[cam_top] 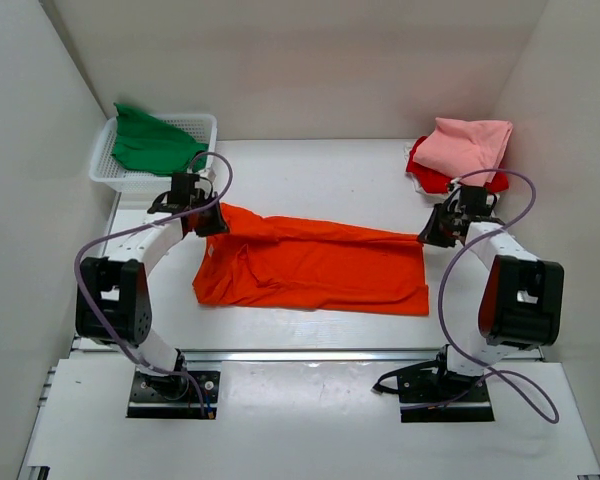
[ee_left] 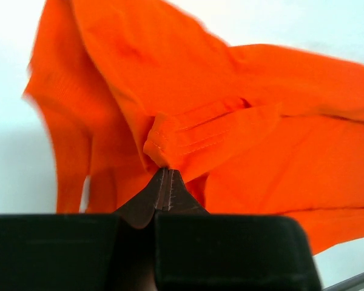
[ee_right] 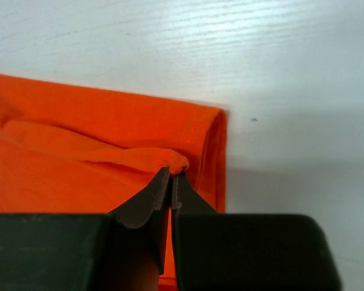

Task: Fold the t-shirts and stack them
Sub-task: Grap the side of the flattened tshirt furthest away from the robot with both arms, then fold the other side of the tshirt into a rectangle

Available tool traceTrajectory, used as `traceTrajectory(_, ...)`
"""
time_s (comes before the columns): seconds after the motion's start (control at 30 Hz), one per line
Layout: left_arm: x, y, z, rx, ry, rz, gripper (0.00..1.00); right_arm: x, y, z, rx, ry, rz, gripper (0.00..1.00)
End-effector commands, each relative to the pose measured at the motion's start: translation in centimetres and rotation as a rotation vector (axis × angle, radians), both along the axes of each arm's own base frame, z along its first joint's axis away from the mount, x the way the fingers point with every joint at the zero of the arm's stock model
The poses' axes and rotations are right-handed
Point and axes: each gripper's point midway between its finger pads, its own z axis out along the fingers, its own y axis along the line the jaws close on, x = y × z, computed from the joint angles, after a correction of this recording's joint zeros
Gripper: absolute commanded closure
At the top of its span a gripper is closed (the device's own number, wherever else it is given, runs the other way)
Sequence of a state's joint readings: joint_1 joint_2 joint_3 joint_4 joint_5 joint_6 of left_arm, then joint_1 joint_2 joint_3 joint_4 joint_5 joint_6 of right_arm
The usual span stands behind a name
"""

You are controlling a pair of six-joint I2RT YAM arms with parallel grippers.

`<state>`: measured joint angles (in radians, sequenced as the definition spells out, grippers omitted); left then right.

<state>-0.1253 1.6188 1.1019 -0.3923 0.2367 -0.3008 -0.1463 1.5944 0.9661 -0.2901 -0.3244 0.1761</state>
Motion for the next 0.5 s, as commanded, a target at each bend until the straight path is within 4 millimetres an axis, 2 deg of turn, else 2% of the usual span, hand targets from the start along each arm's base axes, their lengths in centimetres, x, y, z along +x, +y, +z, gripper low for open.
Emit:
traceTrajectory(0.0,-1.8,1.7,1.1,0.048,-0.041,0.021,1.0,-0.2,-0.7,1.9,-0.018,-0.099,0.012,1.0)
traceTrajectory(0.1,-3.7,2.7,0.1,0.076,-0.014,0.035,1.0,-1.4,-0.7,1.7,-0.019,-0.099,0.013,1.0)
traceTrajectory(0.23,-5.1,3.4,-0.4,0.098,-0.001,0.042,1.0,-2.9,-0.6,0.7,-0.019,-0.071,0.004,1.0)
traceTrajectory(0.3,-5.8,3.8,-0.8,0.107,0.009,0.041,1.0,-3.3,-0.5,0.8,-0.017,-0.084,-0.004,1.0)
traceTrajectory(0.47,-7.1,4.1,-1.3,0.133,0.013,0.033,1.0,-5.3,0.6,-0.5,-0.009,-0.049,0.003,1.0)
